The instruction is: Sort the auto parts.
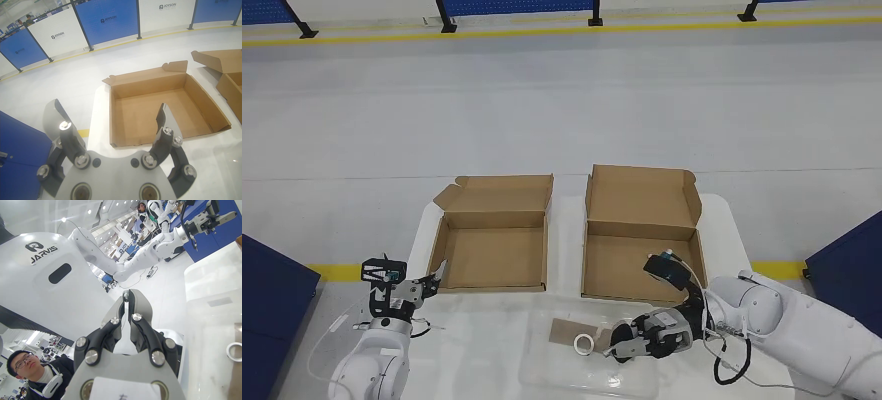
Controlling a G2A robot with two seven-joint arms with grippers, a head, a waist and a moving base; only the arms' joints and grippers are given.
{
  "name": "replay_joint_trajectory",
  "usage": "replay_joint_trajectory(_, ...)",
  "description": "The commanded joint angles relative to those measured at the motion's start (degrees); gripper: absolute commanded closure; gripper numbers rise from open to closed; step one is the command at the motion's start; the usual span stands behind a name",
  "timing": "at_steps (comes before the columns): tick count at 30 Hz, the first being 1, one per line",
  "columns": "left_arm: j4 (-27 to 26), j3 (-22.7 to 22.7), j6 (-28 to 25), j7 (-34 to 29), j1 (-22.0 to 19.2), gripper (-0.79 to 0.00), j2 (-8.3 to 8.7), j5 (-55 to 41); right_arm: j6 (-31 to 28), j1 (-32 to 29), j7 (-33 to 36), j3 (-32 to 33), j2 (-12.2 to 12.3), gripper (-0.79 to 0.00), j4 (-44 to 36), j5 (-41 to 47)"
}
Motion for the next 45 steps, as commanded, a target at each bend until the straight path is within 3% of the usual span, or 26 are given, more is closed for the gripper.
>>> replay_joint_trajectory(1, 0.0, 0.0, 0.0, 0.0, 0.0, -0.785, 0.0, 0.0, 0.0, 0.0, 0.0, 0.0, 0.0, 0.0, 0.1, -0.2)
replay_joint_trajectory(5, 0.0, 0.0, 0.0, 0.0, 0.0, -0.785, 0.0, 0.0, 0.2, -0.7, -1.3, 0.4, -0.3, 0.0, -1.4, 0.7)
replay_joint_trajectory(22, 0.0, 0.0, 0.0, 0.0, 0.0, -0.785, 0.0, 0.0, 3.1, -1.3, 3.1, 3.3, -1.4, 0.0, -16.2, 25.5)
replay_joint_trajectory(33, 0.0, 0.0, 0.0, 0.0, 0.0, -0.785, 0.0, 0.0, 5.1, -2.3, 1.5, 4.0, -1.8, 0.0, -17.2, 26.4)
replay_joint_trajectory(39, 0.0, 0.0, 0.0, 0.0, 0.0, -0.785, 0.0, 0.0, 6.3, -5.1, 6.3, 5.0, -3.3, 0.0, -18.0, 39.6)
replay_joint_trajectory(45, 0.0, 0.0, 0.0, 0.0, 0.0, -0.785, 0.0, 0.0, 11.8, -7.0, 11.7, 9.0, -5.3, 0.0, -17.3, 50.3)
